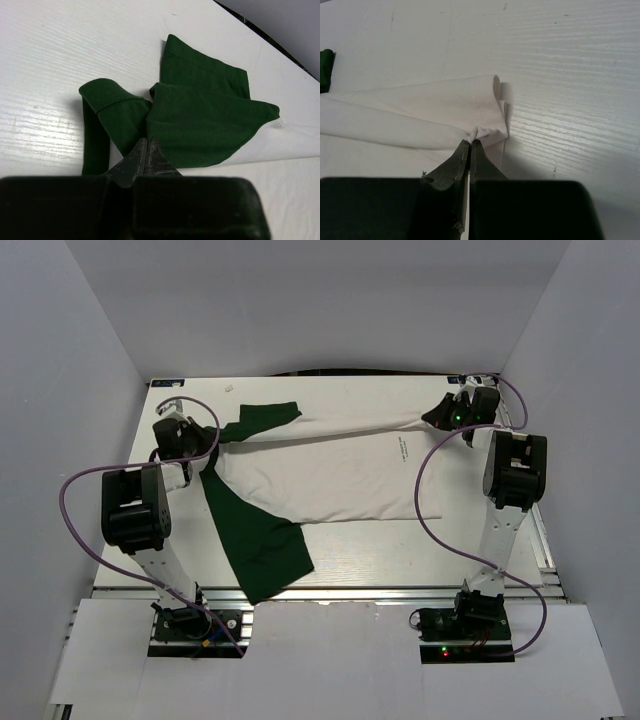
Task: Fold and stack the t-shirts
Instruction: Fold the tshirt
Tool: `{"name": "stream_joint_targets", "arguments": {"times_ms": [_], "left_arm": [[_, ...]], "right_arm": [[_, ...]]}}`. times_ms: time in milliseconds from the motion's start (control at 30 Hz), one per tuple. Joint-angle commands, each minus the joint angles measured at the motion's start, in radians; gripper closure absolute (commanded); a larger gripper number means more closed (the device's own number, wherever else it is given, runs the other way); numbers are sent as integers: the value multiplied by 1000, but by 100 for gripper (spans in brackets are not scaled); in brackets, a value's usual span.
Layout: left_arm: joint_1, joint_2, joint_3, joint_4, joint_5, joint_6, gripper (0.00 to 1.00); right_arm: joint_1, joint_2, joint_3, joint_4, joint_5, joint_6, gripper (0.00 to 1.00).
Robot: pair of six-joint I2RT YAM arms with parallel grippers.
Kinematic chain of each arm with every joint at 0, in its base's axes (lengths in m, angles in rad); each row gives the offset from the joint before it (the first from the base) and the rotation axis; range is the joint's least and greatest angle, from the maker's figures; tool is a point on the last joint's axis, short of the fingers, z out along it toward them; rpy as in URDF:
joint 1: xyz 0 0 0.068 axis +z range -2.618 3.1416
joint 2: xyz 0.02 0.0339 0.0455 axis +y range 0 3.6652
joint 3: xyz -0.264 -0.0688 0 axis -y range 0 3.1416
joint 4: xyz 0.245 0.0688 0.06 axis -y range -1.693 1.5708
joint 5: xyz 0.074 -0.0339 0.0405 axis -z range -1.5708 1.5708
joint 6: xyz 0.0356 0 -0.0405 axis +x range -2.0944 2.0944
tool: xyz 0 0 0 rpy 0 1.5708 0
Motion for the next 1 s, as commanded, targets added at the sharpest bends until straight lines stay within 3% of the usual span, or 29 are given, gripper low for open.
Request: {"name": "stream_joint_targets", "arguments": {"times_ms": [0, 967], "left_arm": [[11, -47, -17, -17, -16, 23, 100], [11, 14, -13, -83, -32, 56, 100]], "right_arm": [[-16, -62, 7, -14, 13, -33, 100], [-21, -62, 2, -74, 17, -87, 100]]}}
